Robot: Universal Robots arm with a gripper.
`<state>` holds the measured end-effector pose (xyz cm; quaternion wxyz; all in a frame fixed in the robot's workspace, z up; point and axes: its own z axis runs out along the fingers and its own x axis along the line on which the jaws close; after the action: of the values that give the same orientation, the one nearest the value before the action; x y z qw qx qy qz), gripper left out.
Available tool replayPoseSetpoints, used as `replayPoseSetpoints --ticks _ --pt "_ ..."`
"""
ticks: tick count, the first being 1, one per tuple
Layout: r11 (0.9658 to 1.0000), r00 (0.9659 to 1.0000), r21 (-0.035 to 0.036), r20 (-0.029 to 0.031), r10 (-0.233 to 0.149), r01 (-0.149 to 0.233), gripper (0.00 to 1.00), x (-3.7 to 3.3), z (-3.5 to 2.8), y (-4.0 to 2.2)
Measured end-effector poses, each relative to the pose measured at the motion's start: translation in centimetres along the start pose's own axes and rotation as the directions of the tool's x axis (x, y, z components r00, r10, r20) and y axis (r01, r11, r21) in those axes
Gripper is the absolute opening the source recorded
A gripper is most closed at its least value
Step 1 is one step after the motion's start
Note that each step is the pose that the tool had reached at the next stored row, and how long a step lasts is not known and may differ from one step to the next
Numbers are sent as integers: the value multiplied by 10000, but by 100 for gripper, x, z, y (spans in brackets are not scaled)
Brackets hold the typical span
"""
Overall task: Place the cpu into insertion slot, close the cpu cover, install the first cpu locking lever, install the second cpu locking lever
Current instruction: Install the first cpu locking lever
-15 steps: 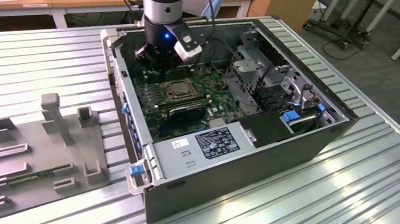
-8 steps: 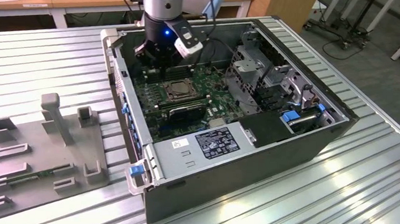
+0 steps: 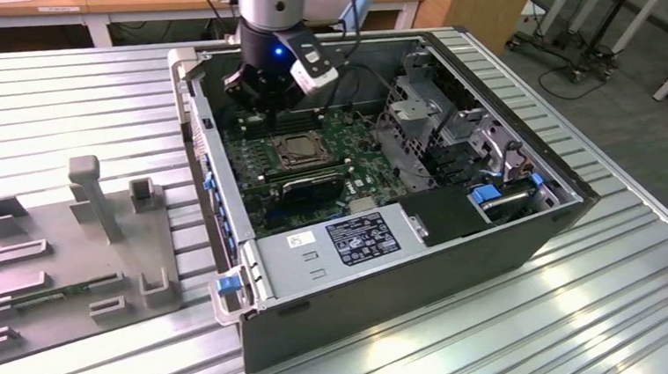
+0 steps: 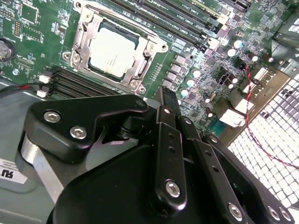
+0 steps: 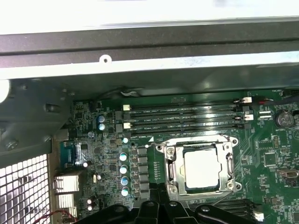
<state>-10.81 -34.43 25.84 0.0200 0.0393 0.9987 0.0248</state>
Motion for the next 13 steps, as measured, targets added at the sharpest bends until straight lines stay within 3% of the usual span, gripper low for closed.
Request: replayPoseSetpoints --ticks 8,13 --pt "10000 10000 -7 -4 -58 58 11 70 10 11" --pt "9997 9997 -62 -16 -240 240 11 79 27 52"
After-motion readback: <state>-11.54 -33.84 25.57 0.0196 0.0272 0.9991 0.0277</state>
